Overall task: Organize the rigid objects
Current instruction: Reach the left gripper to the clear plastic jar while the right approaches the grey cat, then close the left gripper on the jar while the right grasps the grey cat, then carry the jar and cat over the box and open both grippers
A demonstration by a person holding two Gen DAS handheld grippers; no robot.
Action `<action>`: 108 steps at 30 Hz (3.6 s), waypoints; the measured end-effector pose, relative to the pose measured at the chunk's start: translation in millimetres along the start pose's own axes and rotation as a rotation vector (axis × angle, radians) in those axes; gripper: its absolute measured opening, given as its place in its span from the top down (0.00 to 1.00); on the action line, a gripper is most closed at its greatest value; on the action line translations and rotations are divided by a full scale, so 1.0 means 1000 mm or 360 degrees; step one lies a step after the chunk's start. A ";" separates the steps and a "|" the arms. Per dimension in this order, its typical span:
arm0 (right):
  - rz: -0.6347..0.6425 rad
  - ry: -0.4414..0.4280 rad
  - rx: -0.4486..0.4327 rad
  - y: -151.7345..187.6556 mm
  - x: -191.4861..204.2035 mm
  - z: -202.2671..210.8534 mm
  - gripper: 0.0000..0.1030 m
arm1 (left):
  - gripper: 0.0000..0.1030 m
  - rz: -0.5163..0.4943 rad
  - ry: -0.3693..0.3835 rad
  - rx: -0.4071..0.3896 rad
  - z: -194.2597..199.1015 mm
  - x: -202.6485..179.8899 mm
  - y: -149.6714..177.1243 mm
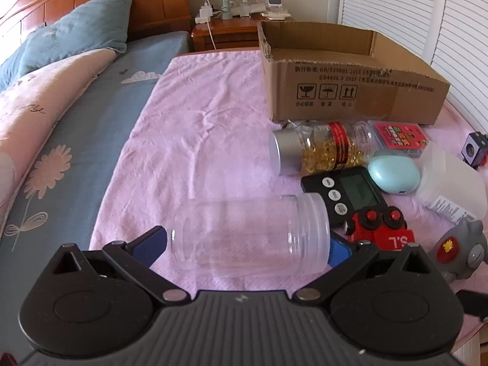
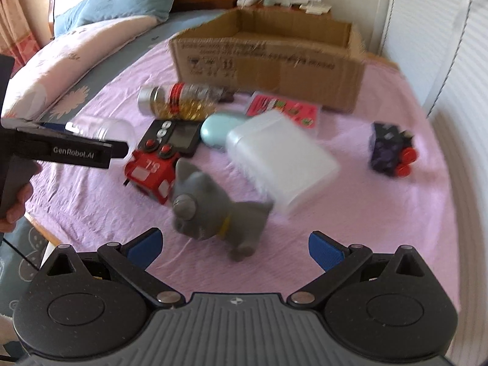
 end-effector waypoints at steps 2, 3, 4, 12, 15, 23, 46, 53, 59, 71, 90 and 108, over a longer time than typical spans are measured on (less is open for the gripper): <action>0.0003 0.0010 0.0041 0.002 0.002 -0.008 0.00 | 0.00 0.0019 0.0009 0.0012 -0.004 0.002 0.002; 0.0007 0.0017 0.0058 0.003 0.003 -0.011 0.00 | 0.00 0.0031 0.0010 0.0031 -0.007 0.002 0.004; 0.0016 0.0035 0.0062 0.004 0.004 -0.013 0.00 | 0.00 0.0042 0.0009 0.0051 -0.010 0.003 0.005; 0.0094 0.0096 0.0037 0.009 0.007 -0.015 0.00 | 0.00 0.0108 0.0044 -0.0010 -0.008 0.009 0.013; 0.0094 0.0104 -0.0001 0.012 0.007 -0.013 0.00 | 0.00 0.0094 0.0053 -0.0012 -0.007 0.010 0.013; 0.0078 0.0068 0.0017 0.007 0.011 -0.012 0.00 | 0.01 -0.0048 0.0090 -0.0073 0.012 0.001 0.008; -0.0152 0.0005 -0.0040 -0.022 0.002 -0.006 0.25 | 0.12 -0.0095 0.0161 -0.0054 0.009 0.010 -0.005; -0.0045 0.0007 -0.0110 -0.034 -0.001 0.017 0.25 | 0.12 -0.0211 0.0172 -0.0071 0.026 0.008 -0.016; 0.0055 0.0046 -0.0196 -0.053 -0.015 0.035 0.25 | 0.12 -0.0291 0.0255 -0.0118 0.049 -0.008 -0.044; 0.0065 0.0107 -0.0374 -0.110 -0.072 0.044 0.25 | 0.12 -0.0395 0.0407 -0.0155 0.033 -0.083 -0.143; 0.0048 0.0154 -0.0360 -0.140 -0.114 0.022 0.25 | 0.07 -0.0421 0.0314 -0.0190 -0.040 -0.127 -0.205; -0.0008 0.0161 -0.0236 -0.203 -0.141 -0.031 0.25 | 0.01 -0.0347 0.0298 -0.0194 0.039 -0.066 -0.118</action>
Point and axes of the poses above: each gripper's, at about its wrist camera, not at the fingertips, and z roughly against the way its jaws point, x to its left, y to its underside, the point moved 3 cm from there along -z, roughly the way its jaws point, and after that the axes turned 14 degrees about z, right-handed, at the moved point
